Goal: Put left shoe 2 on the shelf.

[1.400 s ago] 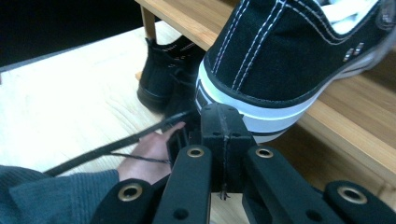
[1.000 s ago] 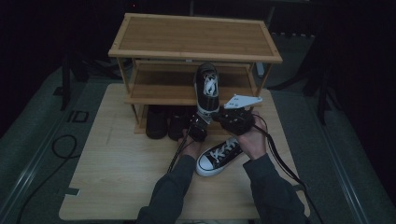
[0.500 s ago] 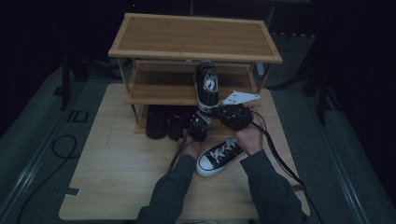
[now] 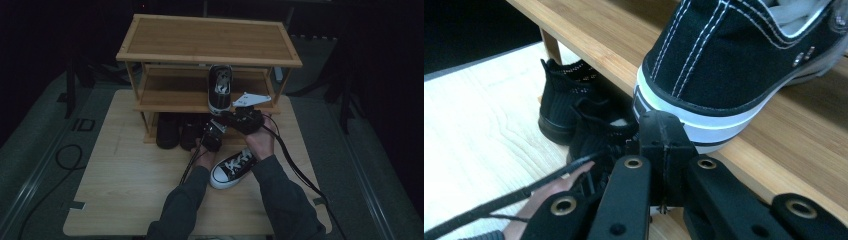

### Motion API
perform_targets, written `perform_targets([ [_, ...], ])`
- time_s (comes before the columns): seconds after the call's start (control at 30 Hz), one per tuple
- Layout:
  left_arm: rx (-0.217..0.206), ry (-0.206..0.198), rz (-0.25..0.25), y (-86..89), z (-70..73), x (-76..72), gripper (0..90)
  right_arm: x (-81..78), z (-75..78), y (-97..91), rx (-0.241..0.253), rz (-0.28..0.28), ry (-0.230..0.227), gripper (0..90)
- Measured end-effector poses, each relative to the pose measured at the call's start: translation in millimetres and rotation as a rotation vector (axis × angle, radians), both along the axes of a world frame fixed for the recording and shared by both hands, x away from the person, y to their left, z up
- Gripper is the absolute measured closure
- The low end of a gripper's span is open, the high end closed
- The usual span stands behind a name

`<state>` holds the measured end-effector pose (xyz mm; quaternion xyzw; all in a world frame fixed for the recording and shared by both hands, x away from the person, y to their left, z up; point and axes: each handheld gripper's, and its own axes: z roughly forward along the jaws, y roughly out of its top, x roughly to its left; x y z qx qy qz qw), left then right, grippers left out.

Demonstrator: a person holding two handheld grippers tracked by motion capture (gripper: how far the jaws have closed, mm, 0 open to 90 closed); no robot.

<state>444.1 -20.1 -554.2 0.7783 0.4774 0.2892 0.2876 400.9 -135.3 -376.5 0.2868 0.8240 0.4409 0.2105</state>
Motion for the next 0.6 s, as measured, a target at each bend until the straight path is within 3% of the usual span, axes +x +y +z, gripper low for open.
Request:
perform_targets([
  [0.07,-0.028,-0.012,0.011,-1.9,-1.4,0.0,90.0,1.6,0.1,4.3,-0.026,-0.028,-0.014,90.0],
  [0.37,-0.03,-0.013,0.01,-1.7,-1.6,-0.2,90.0,11.1,-2.0,6.1,-0.025,-0.049,-0.013,90.0],
  [0.5,-0.029,-0.013,0.007,-1.6,-1.6,-0.1,90.0,8.0,1.1,2.3,-0.036,-0.054,-0.026,81.0],
  [0.6,-0.027,-0.012,0.003,-1.2,-1.4,0.1,90.0,-3.9,12.3,-7.3,-0.059,-0.05,-0.053,75.8],
])
